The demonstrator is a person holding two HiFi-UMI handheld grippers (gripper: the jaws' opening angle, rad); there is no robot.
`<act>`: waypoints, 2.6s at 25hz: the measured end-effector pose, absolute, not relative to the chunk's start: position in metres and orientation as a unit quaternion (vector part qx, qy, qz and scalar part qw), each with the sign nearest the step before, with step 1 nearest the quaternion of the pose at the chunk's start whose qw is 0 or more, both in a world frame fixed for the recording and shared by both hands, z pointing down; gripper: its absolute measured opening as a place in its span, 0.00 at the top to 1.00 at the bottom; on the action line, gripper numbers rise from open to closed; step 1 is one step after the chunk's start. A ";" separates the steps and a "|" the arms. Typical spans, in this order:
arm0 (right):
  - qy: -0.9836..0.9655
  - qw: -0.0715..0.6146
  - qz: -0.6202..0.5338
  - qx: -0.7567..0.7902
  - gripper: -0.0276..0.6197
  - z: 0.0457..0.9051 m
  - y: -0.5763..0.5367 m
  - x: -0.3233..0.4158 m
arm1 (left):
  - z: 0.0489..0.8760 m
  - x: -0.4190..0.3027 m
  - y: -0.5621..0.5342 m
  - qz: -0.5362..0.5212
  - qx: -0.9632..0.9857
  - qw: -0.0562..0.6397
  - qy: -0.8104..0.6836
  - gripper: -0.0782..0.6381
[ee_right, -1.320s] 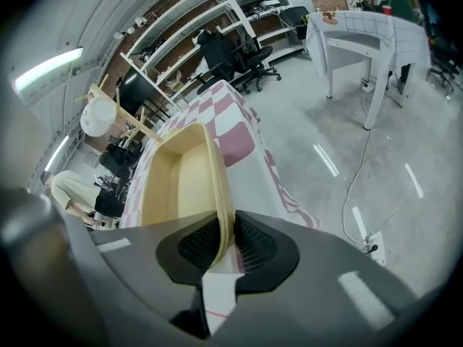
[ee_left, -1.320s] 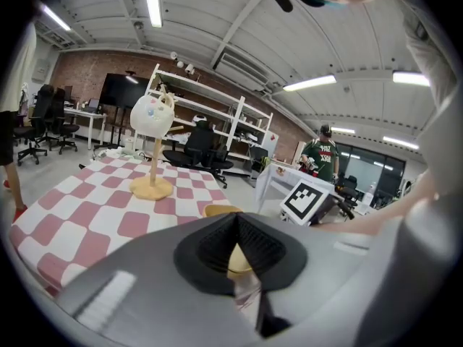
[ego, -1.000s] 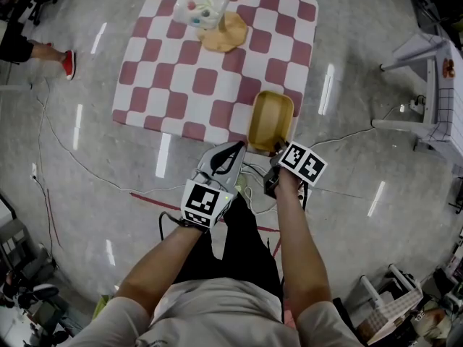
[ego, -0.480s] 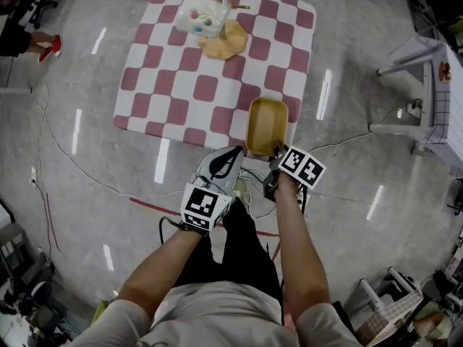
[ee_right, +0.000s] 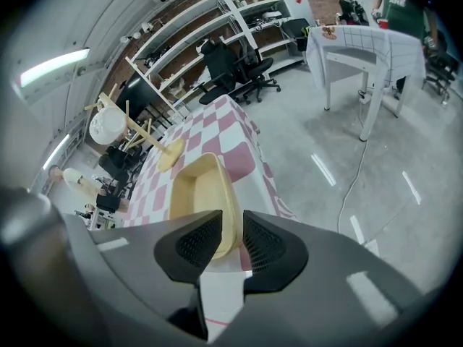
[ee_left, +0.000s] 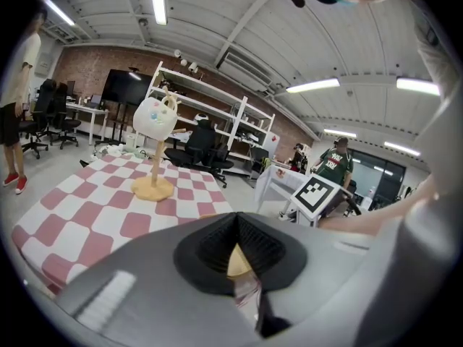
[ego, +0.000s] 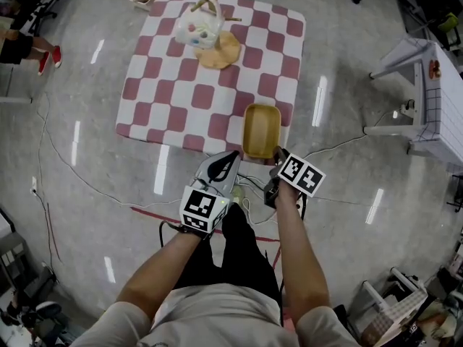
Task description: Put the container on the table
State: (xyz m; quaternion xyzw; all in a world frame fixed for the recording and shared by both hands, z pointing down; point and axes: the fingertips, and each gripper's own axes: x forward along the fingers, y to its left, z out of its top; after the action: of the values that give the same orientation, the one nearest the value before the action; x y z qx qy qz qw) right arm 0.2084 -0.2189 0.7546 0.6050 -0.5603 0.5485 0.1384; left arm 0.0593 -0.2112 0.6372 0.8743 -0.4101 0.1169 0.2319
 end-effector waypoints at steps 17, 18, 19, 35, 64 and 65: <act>-0.665 0.110 0.469 0.571 0.88 0.627 -0.203 0.162 | 0.559 0.076 -0.198 0.119 0.895 0.240 -0.357 0.88; -0.671 0.110 0.459 0.572 0.88 0.617 -0.202 0.160 | 0.552 0.076 -0.196 0.117 0.896 0.237 -0.356 0.88; -0.676 0.110 0.449 0.574 0.91 0.606 -0.201 0.159 | 0.545 0.075 -0.194 0.115 0.898 0.235 -0.354 0.88; -0.735 0.049 0.333 0.589 0.94 0.457 -0.173 0.126 | 0.435 0.054 -0.163 0.077 0.928 0.170 -0.321 0.88; -0.797 -0.027 0.145 0.586 0.94 0.276 -0.116 0.080 | 0.280 -0.010 -0.118 0.003 0.931 0.092 -0.352 0.88; -0.797 -0.027 0.145 0.585 0.94 0.276 -0.115 0.080 | 0.281 -0.010 -0.118 0.003 0.931 0.092 -0.353 0.88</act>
State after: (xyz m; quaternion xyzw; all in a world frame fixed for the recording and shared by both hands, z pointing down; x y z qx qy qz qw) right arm 0.0802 -0.1149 0.2765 0.5853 -0.7973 0.1450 -0.0269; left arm -0.0103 -0.1182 0.2806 0.9311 -0.3531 0.0027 0.0917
